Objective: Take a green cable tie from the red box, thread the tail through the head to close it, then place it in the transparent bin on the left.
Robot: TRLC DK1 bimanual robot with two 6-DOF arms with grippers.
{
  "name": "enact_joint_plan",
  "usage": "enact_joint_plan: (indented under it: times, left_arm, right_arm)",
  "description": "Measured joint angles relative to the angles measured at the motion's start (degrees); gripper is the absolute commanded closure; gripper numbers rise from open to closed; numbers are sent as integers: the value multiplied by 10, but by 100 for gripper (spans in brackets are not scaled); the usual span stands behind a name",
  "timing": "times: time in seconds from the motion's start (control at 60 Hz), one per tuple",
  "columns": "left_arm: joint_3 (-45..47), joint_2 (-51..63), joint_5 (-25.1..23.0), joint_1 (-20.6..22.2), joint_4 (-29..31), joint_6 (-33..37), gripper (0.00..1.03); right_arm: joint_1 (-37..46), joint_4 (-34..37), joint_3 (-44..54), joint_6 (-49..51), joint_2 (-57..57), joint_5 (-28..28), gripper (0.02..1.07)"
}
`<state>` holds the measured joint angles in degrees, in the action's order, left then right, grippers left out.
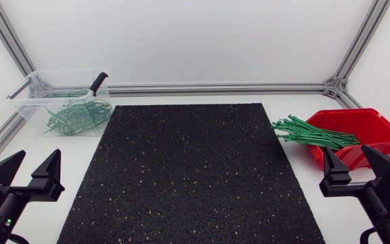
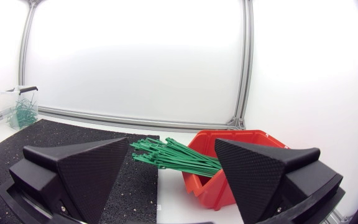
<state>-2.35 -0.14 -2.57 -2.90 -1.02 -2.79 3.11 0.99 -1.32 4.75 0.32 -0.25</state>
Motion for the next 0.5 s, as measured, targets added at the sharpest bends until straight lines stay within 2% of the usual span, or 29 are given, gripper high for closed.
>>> enact_joint_plan:
  times: [0.5]
  left_arm:
    - [0,0,0,0,0,0,4]
  right_arm:
    - [0,-15,0,0,0,4,5]
